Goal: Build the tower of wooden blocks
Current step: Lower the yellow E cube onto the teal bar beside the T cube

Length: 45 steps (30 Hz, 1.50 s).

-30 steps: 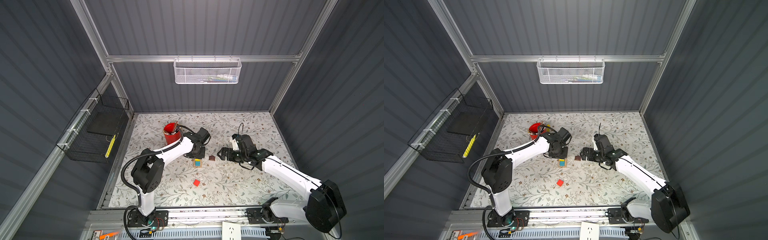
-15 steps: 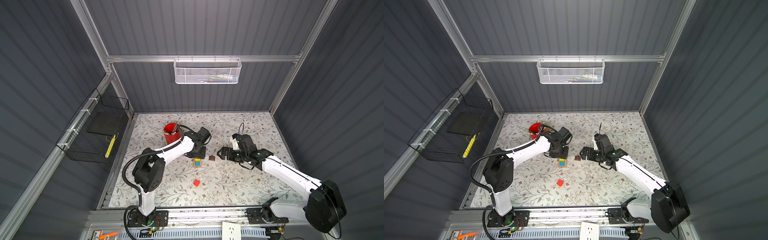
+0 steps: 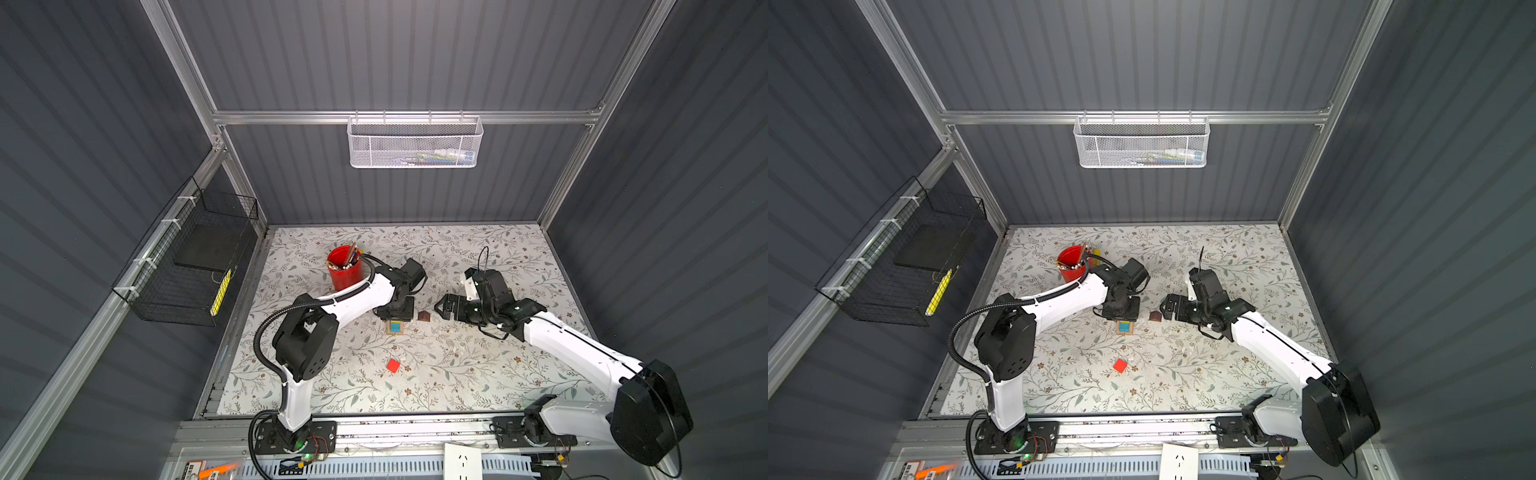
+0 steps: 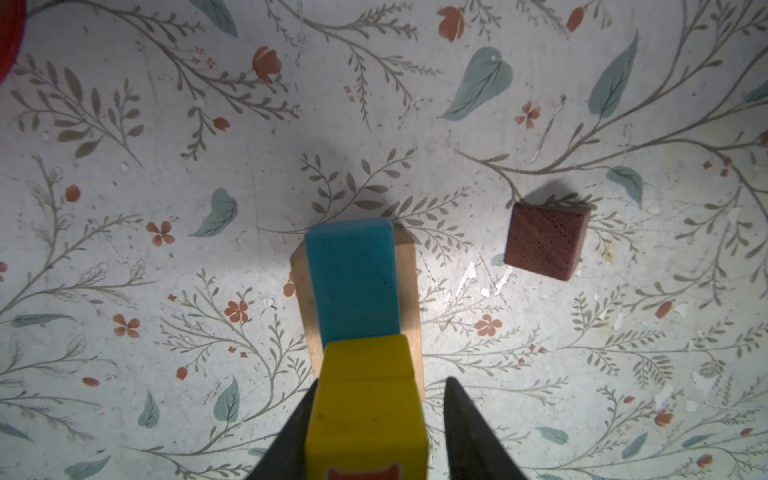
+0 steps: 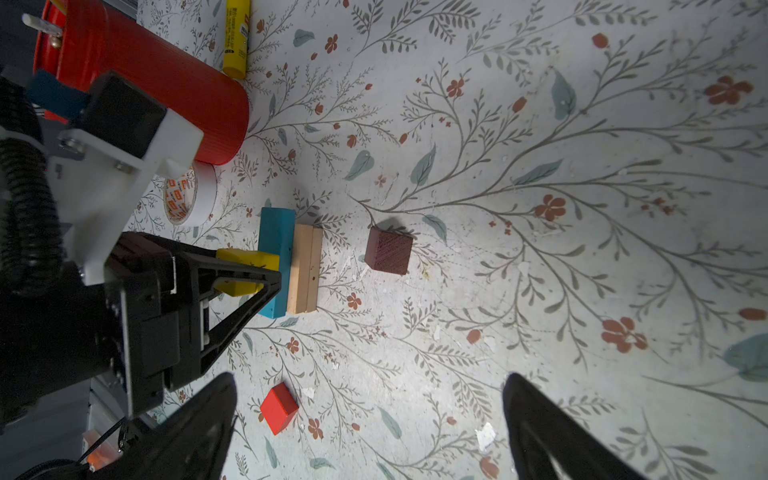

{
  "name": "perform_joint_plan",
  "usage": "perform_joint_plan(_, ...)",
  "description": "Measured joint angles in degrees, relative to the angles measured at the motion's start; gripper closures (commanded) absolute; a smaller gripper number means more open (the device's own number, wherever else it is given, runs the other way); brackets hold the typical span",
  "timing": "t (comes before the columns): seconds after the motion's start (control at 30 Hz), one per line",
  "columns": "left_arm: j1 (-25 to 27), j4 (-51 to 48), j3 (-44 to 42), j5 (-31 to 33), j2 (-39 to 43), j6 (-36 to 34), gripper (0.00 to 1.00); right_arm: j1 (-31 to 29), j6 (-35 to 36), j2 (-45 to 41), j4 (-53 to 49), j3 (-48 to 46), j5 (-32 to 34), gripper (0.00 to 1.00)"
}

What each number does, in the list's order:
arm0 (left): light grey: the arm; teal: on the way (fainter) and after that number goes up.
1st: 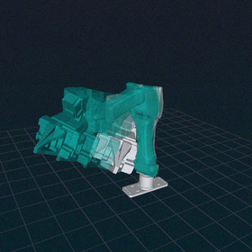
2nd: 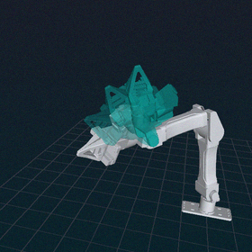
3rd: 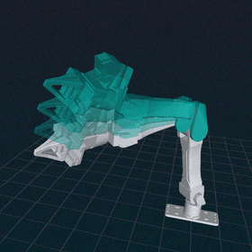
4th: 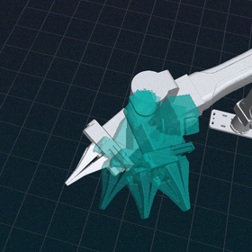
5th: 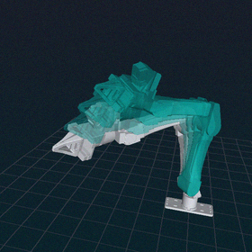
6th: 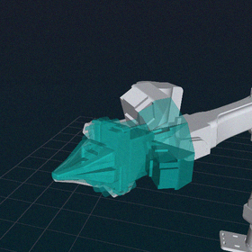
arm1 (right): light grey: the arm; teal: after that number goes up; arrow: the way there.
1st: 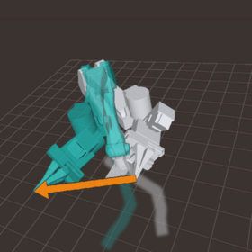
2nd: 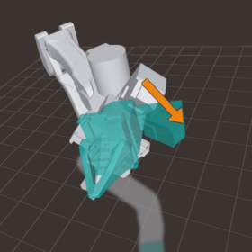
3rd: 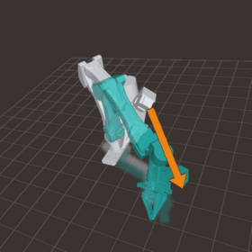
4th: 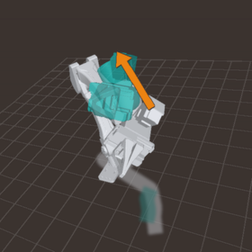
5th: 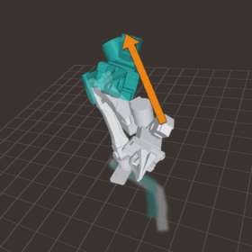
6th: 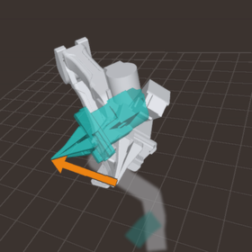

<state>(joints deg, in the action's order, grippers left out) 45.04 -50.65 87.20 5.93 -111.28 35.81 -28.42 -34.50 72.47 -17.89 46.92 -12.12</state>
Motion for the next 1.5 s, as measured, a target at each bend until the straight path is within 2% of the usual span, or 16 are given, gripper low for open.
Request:
perform_joint_plan(0.77, 0.00, -0.90, 1.81, 2.43, -1.79, 1.51, 0.65, 0.66, -0.02, -0.33, 0.33, -0.85, -0.35, 0.01)
perform_joint_plan(1.03, 0.00, -1.03, 1.84, 3.02, -1.79, 1.51, 0.66, 0.81, -0.04, -0.33, 0.33, -0.85, -0.37, 0.01)
perform_joint_plan(1.27, 0.00, -1.05, 1.84, 3.04, -1.79, 1.51, 0.59, 1.03, -0.09, -0.33, 0.33, -0.85, -0.57, 0.01)
perform_joint_plan(1.5, 0.00, -1.03, 1.90, 3.02, -1.79, 1.46, 0.47, 1.03, -0.04, -0.33, 0.33, -0.85, -0.79, 0.01)
